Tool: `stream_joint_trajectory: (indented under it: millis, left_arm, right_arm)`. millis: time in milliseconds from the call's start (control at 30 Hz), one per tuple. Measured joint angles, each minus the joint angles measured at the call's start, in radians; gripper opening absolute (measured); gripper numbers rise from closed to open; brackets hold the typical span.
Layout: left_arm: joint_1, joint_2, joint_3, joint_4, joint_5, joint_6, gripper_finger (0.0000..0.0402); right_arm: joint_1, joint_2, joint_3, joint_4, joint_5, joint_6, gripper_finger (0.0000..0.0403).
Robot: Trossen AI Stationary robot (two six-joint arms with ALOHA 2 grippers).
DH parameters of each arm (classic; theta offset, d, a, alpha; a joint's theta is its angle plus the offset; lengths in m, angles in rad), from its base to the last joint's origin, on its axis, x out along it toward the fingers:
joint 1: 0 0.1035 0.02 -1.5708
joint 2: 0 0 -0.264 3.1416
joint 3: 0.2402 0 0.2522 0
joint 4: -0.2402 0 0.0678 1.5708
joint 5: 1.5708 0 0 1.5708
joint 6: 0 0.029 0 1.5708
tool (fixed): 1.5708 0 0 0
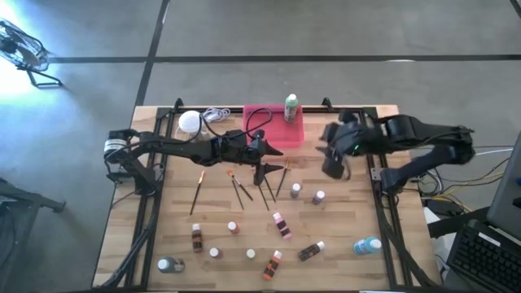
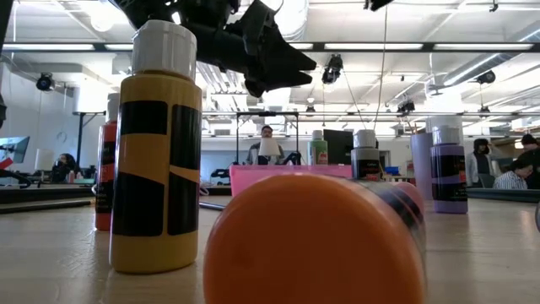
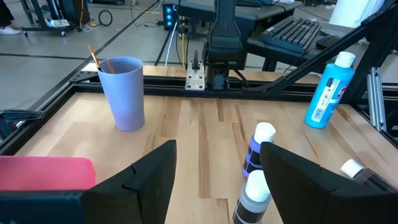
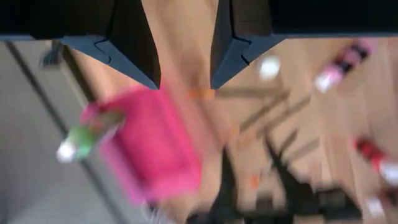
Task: Pick & Place Paint Supplies
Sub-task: Put the blue paint bottle into the pink bin
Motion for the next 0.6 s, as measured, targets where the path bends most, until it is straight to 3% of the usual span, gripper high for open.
stream_joint_trajectory:
  millis: [200, 400, 600]
  left_arm:
    - [0.000, 0.000, 0.000, -0.003, 0.000, 0.000, 0.0238]
    - [0.000, 0.000, 0.000, 0.003, 0.000, 0.037, 0.0238]
    - [0.000, 0.000, 0.000, 0.010, 0.000, 0.041, 0.0238]
  right_arm:
    - [0.127, 0.154, 0.162, -0.320, -0.111, 0.306, 0.0146]
    - [0.214, 0.190, 0.187, -0.314, -0.363, 0.593, 0.0156]
    - [0.343, 0.179, 0.148, -0.314, -0.483, 0.842, 0.0150]
